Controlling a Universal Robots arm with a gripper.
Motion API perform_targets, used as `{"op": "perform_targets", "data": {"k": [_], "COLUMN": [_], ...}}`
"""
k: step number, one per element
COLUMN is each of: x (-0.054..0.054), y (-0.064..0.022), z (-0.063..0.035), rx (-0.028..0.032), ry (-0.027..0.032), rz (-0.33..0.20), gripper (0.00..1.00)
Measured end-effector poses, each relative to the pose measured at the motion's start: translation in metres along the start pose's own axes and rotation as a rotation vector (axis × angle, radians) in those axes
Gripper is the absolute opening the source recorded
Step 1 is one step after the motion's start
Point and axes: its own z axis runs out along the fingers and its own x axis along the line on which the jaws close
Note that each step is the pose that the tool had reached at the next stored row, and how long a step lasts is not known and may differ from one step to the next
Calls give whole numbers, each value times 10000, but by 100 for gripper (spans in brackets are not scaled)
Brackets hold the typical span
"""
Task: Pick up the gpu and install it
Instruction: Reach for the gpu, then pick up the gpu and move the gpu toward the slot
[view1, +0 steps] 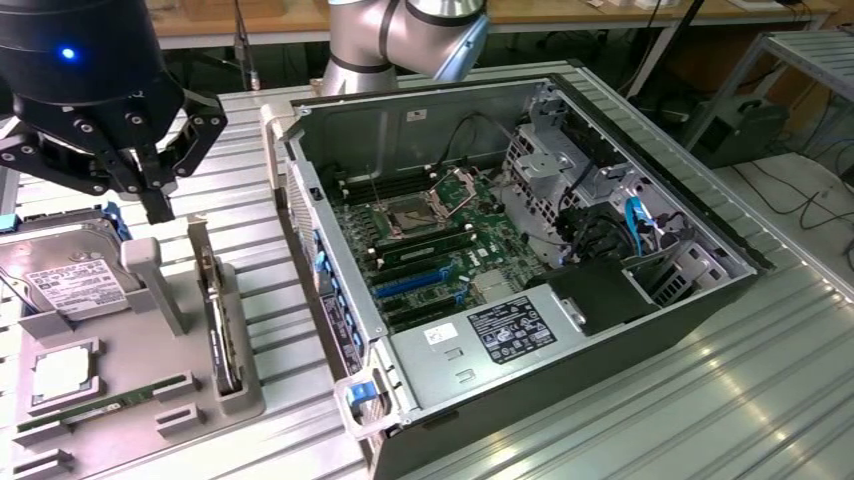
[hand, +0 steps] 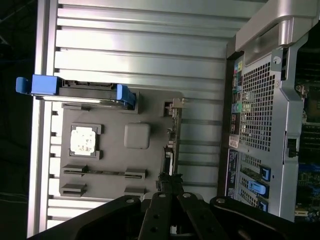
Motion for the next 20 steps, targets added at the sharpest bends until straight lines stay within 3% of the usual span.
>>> {"op": "perform_targets", "data": {"k": [14, 16, 20], "x": [0, 0, 0], "y": [0, 0, 0], "z": [0, 0, 0], "rx": [0, 0, 0], "ry": [0, 0, 1], "rz": [0, 0, 0], "gripper": [11, 17, 42]}}
